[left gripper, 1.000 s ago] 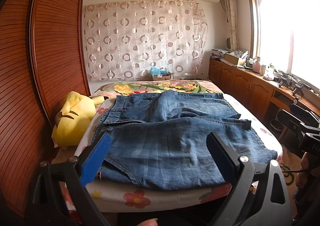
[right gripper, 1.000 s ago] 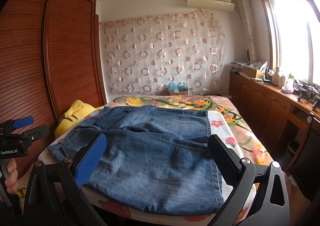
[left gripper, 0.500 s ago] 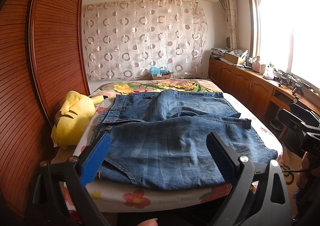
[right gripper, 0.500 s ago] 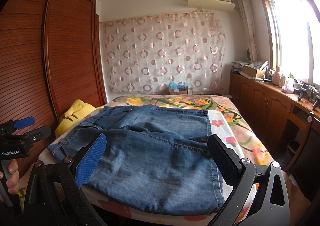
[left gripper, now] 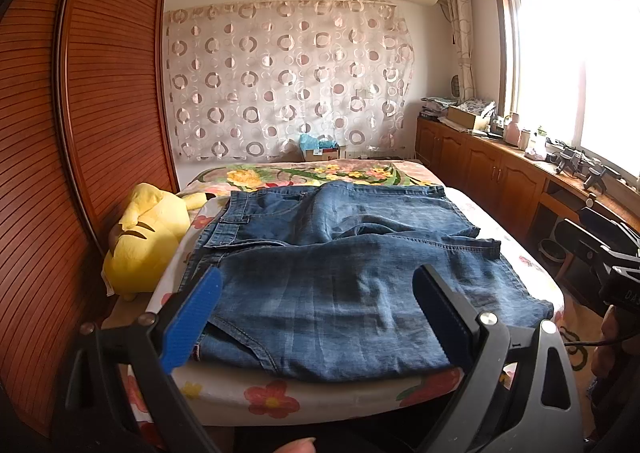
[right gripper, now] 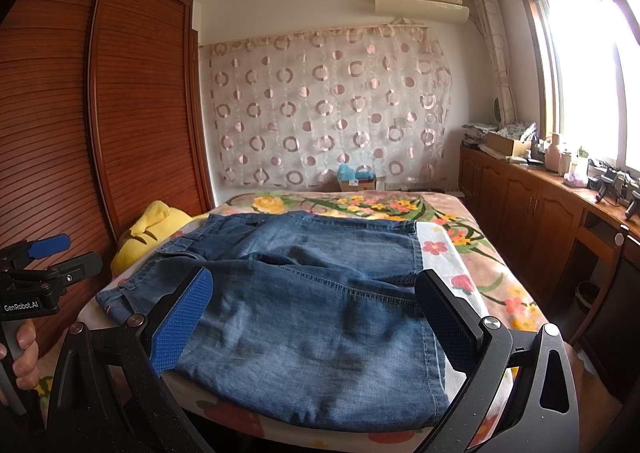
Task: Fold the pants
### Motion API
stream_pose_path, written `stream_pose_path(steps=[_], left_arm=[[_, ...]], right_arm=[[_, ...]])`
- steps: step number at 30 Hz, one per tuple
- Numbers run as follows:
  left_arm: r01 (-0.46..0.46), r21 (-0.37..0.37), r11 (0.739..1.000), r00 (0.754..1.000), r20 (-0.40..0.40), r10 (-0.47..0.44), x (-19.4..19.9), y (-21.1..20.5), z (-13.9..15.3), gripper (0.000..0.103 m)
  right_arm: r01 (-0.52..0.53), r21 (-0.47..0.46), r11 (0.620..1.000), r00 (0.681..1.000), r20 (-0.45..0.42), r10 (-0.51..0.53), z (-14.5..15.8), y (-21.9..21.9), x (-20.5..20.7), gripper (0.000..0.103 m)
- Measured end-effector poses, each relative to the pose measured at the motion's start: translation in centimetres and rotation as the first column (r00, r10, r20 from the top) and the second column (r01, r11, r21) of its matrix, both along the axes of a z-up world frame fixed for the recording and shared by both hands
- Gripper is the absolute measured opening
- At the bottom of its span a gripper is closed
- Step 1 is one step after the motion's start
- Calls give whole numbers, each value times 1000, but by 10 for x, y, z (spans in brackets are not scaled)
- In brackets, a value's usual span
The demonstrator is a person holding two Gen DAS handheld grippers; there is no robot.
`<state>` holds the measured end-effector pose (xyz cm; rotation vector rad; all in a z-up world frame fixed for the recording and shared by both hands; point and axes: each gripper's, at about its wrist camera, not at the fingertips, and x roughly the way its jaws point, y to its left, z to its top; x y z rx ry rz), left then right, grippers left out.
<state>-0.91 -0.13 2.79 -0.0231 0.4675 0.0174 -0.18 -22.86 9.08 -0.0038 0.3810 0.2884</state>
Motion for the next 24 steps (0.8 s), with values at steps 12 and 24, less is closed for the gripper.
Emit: stream_pose_path(steps=[12, 24], left_arm=[[5, -2, 1000, 1000, -9, -5, 1, -2, 2, 97], [24, -28, 999, 996, -79, -27, 21, 11, -33, 97]], right_arm=[[0, -5, 1000, 1000, -8, 0, -7, 1, 4, 103], [14, -56, 998, 996, -82, -19, -40, -6, 21, 103]])
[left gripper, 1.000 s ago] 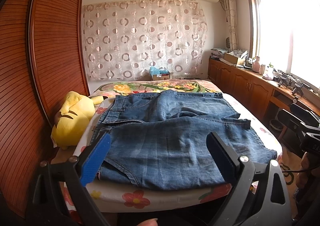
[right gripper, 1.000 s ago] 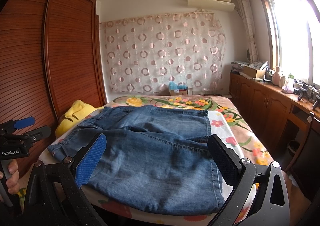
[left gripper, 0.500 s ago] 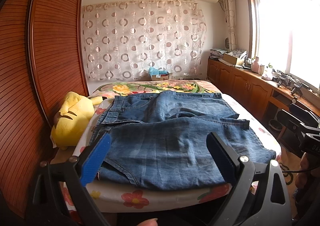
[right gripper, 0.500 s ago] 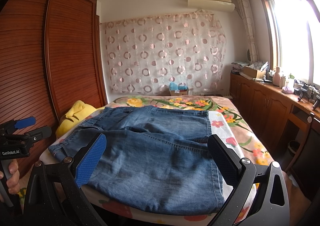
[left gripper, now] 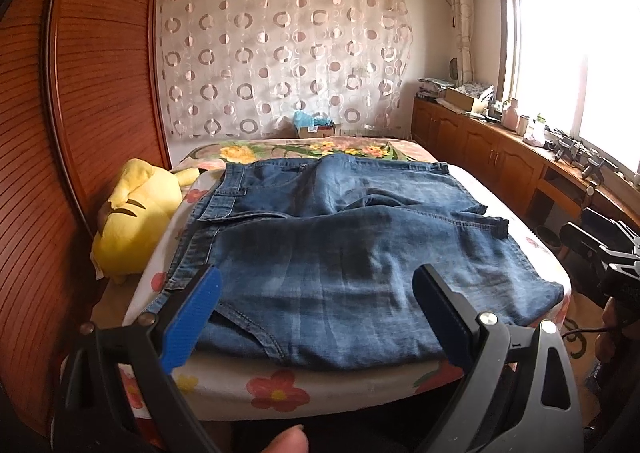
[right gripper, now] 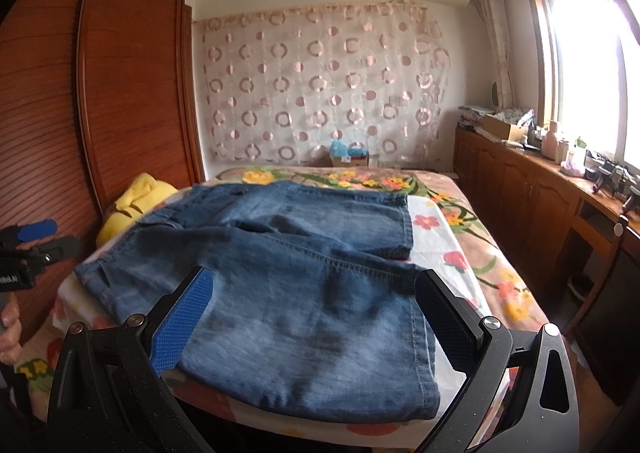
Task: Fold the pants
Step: 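Move both grippers down to the leg hems of the blue jeans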
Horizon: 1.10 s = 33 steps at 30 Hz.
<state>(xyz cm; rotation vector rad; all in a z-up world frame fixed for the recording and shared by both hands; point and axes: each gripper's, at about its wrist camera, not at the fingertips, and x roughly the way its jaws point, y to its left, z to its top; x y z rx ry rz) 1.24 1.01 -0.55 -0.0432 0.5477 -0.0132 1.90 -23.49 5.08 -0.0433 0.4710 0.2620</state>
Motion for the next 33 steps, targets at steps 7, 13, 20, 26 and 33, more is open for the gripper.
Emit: stream_pose_path(steps=[7, 13, 20, 26, 33], left_arm=[[3, -12, 1000, 1000, -20, -3, 7, 17, -14, 97], [-49, -27, 998, 999, 4, 49, 7, 49, -14, 97], [-123, -29, 992, 992, -15, 122, 13, 93, -22, 97], [-163, -44, 986, 985, -58, 160, 22, 125, -45, 97], [-186, -50, 981, 976, -124, 179, 33, 140, -76, 95]], right_arm=[[10, -30, 999, 999, -41, -12, -19, -5, 13, 103], [7, -42, 999, 996, -86, -10, -32, -15, 22, 103], [3, -73, 997, 991, -133, -12, -46, -27, 28, 95], [0, -104, 995, 979, -201, -21, -68, -35, 36, 83], [2, -133, 991, 967, -253, -35, -88, -43, 42, 80]])
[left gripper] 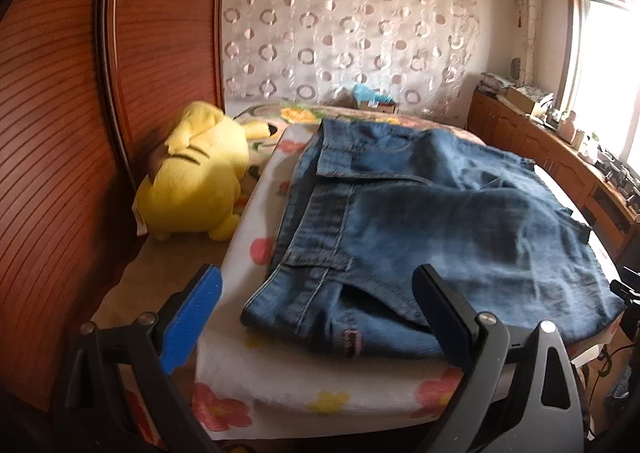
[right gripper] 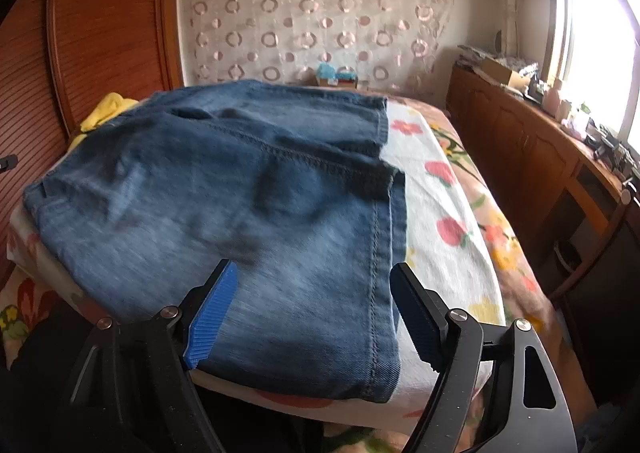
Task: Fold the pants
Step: 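Move both grippers down to the leg hems of the blue jeans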
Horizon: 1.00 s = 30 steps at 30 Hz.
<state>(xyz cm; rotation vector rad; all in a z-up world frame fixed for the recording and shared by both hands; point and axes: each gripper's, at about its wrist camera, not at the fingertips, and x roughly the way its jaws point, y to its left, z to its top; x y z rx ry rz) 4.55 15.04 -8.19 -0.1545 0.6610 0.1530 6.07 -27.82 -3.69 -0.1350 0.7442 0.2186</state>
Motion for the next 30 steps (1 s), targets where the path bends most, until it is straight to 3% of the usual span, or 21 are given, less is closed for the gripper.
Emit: stream_pose_path(steps=[9, 17, 30], left_arm=[[-8, -32, 999, 998, -68, 6, 6, 15, -30, 80], [-17, -59, 998, 992, -128, 9, 8, 18, -54, 80], [-16, -48, 999, 991, -135, 9, 6, 18, -60, 80]], right_arm=[[20, 7, 1000, 999, -49, -20, -11, -14, 1, 80], [30, 27, 999, 997, -76, -28, -16, -25, -3, 80], [40, 20, 999, 994, -100, -38, -23, -31, -14, 74]])
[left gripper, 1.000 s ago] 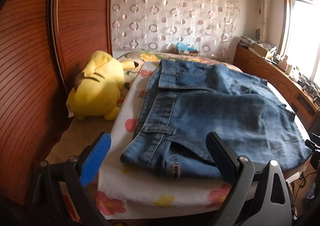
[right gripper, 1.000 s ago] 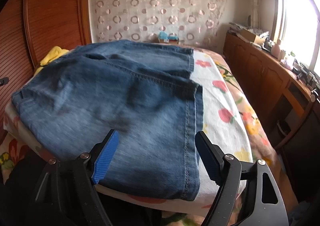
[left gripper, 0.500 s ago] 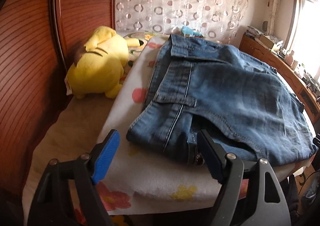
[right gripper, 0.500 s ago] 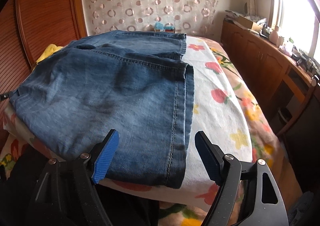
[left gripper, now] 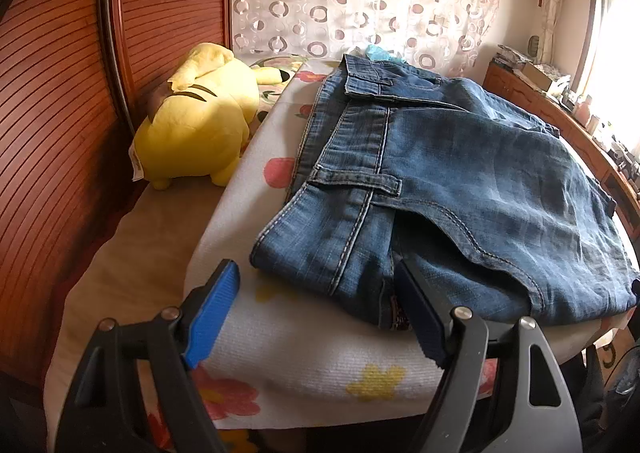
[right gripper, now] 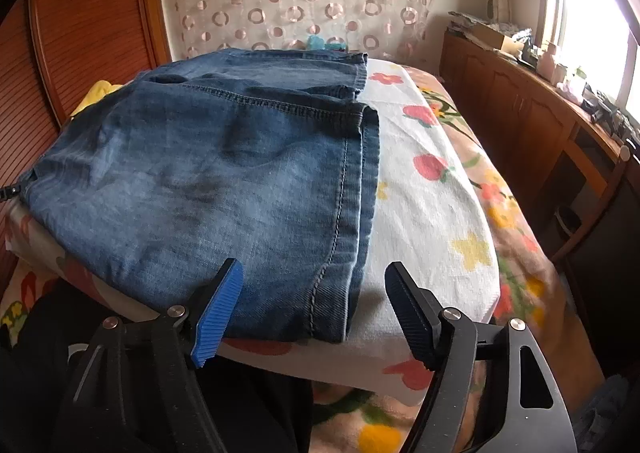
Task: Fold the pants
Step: 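Move both grippers down to the leg hems of the blue jeans, then close the right gripper on a leg hem while the left gripper grasps the other hem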
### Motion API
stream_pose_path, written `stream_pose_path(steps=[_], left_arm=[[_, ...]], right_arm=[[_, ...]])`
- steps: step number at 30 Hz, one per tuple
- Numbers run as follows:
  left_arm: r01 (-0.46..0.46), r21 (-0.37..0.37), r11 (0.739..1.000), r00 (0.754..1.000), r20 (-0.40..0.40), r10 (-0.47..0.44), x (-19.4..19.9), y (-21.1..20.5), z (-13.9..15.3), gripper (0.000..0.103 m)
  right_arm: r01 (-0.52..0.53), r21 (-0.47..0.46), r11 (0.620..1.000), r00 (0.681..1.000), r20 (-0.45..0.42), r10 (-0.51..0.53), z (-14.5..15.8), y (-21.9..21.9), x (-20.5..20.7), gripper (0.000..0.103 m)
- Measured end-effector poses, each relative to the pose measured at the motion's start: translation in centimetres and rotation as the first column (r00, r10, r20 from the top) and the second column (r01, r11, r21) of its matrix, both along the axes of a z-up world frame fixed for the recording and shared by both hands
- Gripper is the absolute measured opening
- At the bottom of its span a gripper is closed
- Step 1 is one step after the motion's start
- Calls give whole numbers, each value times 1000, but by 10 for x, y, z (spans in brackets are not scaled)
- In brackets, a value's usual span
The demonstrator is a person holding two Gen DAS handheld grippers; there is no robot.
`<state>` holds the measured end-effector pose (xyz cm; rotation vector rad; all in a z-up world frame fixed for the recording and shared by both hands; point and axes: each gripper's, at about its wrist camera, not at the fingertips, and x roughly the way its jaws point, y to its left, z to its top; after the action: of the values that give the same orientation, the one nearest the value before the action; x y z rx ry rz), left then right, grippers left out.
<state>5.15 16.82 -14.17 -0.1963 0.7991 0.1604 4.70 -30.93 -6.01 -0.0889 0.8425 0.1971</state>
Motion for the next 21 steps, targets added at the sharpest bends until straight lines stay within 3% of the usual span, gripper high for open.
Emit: stream_pose_path(steps=[4, 8, 9, 10, 13, 17, 21], left_arm=[[4, -12, 1000, 1000, 8, -4, -3, 2, 1, 78], [13, -34, 999, 999, 35, -12, -8, 2, 5, 64], [14, -37, 999, 999, 41, -12, -8, 2, 7, 56], [18, -46, 999, 999, 46, -15, -9, 2, 8, 53], [21, -60, 998, 999, 48, -19, -9, 2, 9, 52], [6, -92, 996, 999, 33, -3, -2, 10, 7, 52], [1, -77, 997, 1000, 28, 1, 2, 9, 9, 51]], right_arm=[[7, -2, 1000, 1000, 9, -7, -3, -1, -1, 59], [3, 1, 1000, 1000, 12, -3, -2, 1, -1, 43], [1, 0, 1000, 1000, 12, -1, -2, 1, -2, 39], [-2, 0, 1000, 1000, 13, 2, -1, 1, -2, 31], [-15, 7, 1000, 1000, 11, 15, -1, 1, -1, 23], [-27, 15, 1000, 1000, 9, 26, 0, 2, 0, 18], [-45, 27, 999, 999, 15, 45, 4, 3, 1, 14]])
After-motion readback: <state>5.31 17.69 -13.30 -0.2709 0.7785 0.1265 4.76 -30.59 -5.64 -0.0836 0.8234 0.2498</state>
